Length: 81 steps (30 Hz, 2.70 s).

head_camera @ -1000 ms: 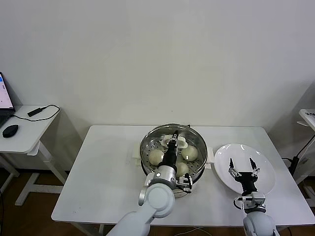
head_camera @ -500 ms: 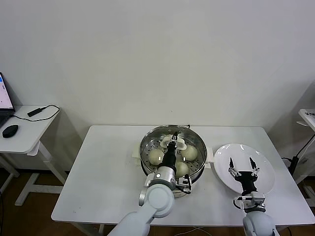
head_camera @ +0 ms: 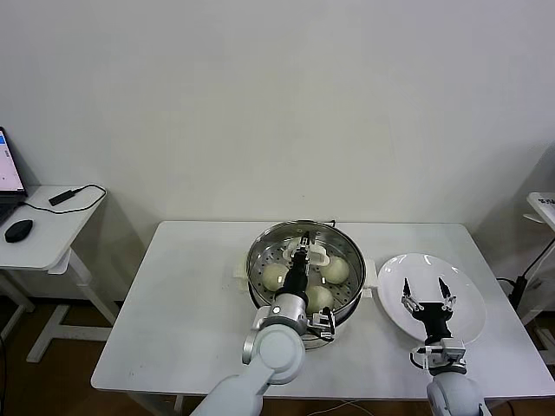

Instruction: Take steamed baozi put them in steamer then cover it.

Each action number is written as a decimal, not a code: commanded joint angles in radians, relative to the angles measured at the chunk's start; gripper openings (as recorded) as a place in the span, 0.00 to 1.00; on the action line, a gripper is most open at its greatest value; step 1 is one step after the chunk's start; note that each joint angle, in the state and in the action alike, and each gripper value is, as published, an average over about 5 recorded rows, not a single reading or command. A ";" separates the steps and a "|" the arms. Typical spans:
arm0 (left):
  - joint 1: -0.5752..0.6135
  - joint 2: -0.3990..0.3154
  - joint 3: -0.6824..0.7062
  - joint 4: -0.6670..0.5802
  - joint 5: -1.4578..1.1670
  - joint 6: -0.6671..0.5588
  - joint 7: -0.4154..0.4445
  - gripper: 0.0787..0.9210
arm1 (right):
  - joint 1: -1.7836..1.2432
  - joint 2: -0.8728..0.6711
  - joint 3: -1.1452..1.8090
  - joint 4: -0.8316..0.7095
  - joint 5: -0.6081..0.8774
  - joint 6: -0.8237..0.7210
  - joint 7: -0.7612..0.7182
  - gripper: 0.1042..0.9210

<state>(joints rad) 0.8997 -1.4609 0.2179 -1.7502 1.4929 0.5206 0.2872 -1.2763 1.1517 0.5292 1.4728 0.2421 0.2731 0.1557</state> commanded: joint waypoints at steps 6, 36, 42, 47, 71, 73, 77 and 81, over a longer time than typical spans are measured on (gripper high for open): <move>0.050 0.040 0.006 -0.142 -0.054 0.005 0.016 0.50 | 0.003 0.002 -0.002 0.000 -0.004 0.001 0.001 0.88; 0.208 0.214 -0.538 -0.357 -1.409 -0.372 -0.452 0.88 | -0.016 -0.032 -0.018 0.042 0.163 0.037 -0.049 0.88; 0.250 0.222 -0.654 -0.184 -1.662 -0.514 -0.411 0.88 | -0.026 -0.035 -0.021 0.057 0.178 0.032 -0.062 0.88; 0.277 0.217 -0.674 -0.125 -1.685 -0.559 -0.363 0.88 | -0.035 -0.034 -0.013 0.062 0.198 0.035 -0.086 0.88; 0.317 0.209 -0.657 -0.094 -1.679 -0.584 -0.336 0.88 | -0.075 -0.034 -0.005 0.064 0.189 0.045 -0.101 0.88; 0.320 0.208 -0.657 -0.091 -1.678 -0.586 -0.335 0.88 | -0.078 -0.033 -0.002 0.064 0.188 0.044 -0.101 0.88; 0.324 0.207 -0.660 -0.083 -1.675 -0.591 -0.333 0.88 | -0.082 -0.034 0.003 0.068 0.188 0.042 -0.102 0.88; 0.328 0.207 -0.662 -0.079 -1.673 -0.595 -0.331 0.88 | -0.085 -0.035 0.004 0.072 0.188 0.041 -0.103 0.88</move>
<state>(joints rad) 1.2215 -1.2546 -0.4337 -1.8428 -0.1606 -0.0605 -0.0459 -1.3585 1.1170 0.5311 1.5413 0.4280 0.3154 0.0559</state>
